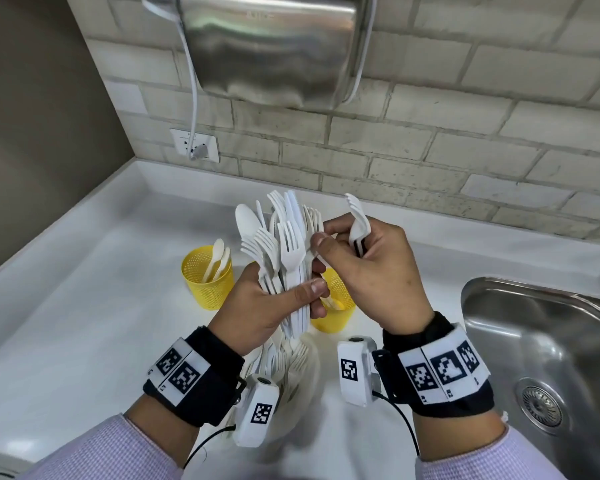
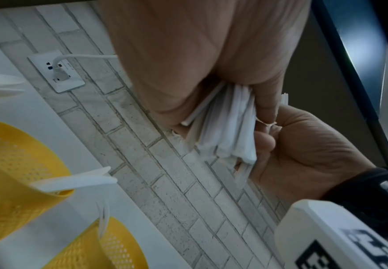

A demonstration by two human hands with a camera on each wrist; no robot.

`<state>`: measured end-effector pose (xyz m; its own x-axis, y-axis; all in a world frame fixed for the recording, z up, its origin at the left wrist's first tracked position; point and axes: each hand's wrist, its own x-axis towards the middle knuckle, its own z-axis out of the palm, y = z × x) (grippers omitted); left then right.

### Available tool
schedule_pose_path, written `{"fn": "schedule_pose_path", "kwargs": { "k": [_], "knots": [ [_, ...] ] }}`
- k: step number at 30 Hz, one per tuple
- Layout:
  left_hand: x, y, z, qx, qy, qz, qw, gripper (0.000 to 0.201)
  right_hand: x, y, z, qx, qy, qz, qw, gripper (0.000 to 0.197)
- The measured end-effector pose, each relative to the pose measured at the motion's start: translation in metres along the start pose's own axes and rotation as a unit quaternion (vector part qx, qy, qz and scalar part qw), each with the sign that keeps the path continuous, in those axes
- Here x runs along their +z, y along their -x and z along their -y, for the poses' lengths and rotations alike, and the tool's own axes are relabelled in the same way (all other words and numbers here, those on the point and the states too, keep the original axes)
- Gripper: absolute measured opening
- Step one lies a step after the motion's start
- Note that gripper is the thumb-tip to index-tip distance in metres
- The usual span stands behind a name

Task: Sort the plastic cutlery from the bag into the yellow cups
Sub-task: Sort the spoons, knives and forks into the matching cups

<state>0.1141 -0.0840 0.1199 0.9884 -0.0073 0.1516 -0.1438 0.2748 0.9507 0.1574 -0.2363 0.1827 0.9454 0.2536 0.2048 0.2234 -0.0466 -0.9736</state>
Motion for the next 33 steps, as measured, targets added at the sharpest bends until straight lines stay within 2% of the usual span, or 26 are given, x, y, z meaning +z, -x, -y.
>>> {"fn": "schedule_pose_path", "kwargs": {
  "k": [6, 12, 17, 22, 28, 31, 33],
  "knots": [
    [0.001, -0.001, 0.000, -0.006, 0.013, -0.010, 1.000, 0.033, 0.006, -0.002, -0.005, -0.009, 0.018, -0.032, 0.999, 0.013],
    [0.002, 0.001, -0.003, -0.023, 0.010, 0.002, 1.000, 0.029, 0.001, -0.003, -0.005, 0.001, 0.015, 0.025, 1.000, 0.017],
    [0.004, 0.001, -0.004, -0.019, 0.012, 0.008, 1.000, 0.036, 0.001, -0.003, -0.001, -0.012, 0.003, -0.007, 1.000, 0.019],
    [0.003, 0.003, -0.004, -0.026, 0.013, 0.009, 1.000, 0.023, -0.002, -0.004, -0.001, -0.009, -0.034, -0.025, 0.999, 0.018],
    [0.003, 0.004, -0.005, -0.028, 0.010, -0.010, 0.999, 0.019, -0.005, -0.004, -0.007, 0.037, -0.076, 0.027, 0.996, 0.032],
    [0.004, 0.003, -0.006, -0.034, 0.001, -0.022, 0.999, 0.025, -0.005, -0.006, -0.012, 0.014, -0.043, -0.005, 0.999, 0.036],
    [0.005, 0.003, -0.006, -0.040, -0.009, -0.037, 0.998, 0.026, -0.005, -0.007, -0.014, -0.001, -0.054, -0.041, 0.998, 0.030]
  ]
}}
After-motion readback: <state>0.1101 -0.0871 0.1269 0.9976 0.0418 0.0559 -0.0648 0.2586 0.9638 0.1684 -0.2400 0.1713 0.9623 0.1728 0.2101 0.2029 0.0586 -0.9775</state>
